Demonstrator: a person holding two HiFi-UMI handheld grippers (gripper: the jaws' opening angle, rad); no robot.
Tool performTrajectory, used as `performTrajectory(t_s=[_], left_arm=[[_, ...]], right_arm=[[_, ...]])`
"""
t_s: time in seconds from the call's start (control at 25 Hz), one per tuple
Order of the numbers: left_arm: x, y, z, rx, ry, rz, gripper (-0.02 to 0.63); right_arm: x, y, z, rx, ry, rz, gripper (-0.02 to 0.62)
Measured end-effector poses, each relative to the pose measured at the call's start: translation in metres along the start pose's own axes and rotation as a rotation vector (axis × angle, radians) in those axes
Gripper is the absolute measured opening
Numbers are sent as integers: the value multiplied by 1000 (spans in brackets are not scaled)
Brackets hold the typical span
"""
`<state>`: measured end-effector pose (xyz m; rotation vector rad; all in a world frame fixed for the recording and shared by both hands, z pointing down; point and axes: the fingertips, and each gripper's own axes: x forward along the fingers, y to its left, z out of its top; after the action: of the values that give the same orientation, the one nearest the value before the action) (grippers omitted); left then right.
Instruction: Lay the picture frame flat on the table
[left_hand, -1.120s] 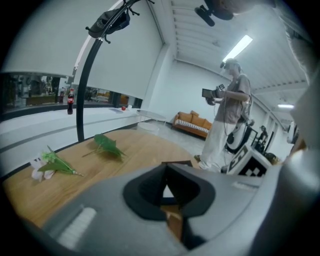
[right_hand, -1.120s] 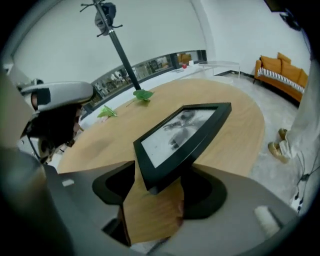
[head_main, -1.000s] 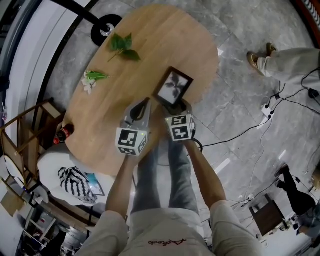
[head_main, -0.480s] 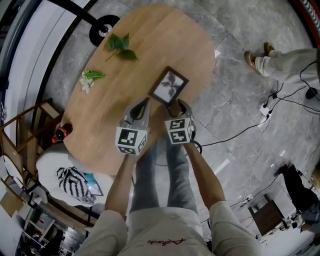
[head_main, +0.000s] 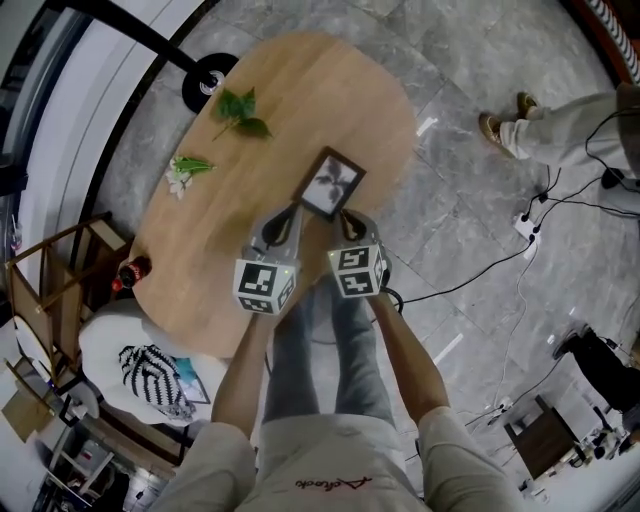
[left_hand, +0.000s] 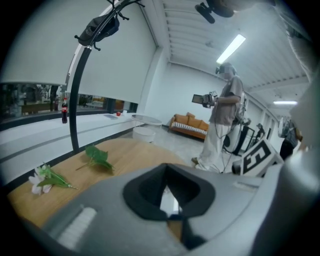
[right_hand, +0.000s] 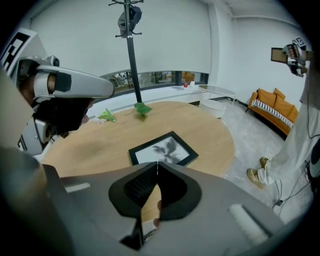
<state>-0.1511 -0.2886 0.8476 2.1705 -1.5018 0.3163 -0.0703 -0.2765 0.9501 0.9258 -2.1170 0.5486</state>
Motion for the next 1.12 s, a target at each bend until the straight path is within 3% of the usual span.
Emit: performTrajectory(t_s=[0.56, 0.8, 1.12], left_arm=[[-33, -43, 77, 41, -29, -16, 0], [-46, -43, 146, 84, -105, -3, 0], [-82, -77, 239, 138, -177, -10, 0]], right_arm=[[-101, -7, 76, 52, -145, -30, 5], [-147, -11, 138, 64, -251, -56, 5], [-231, -23, 204, 49, -358, -96, 5]])
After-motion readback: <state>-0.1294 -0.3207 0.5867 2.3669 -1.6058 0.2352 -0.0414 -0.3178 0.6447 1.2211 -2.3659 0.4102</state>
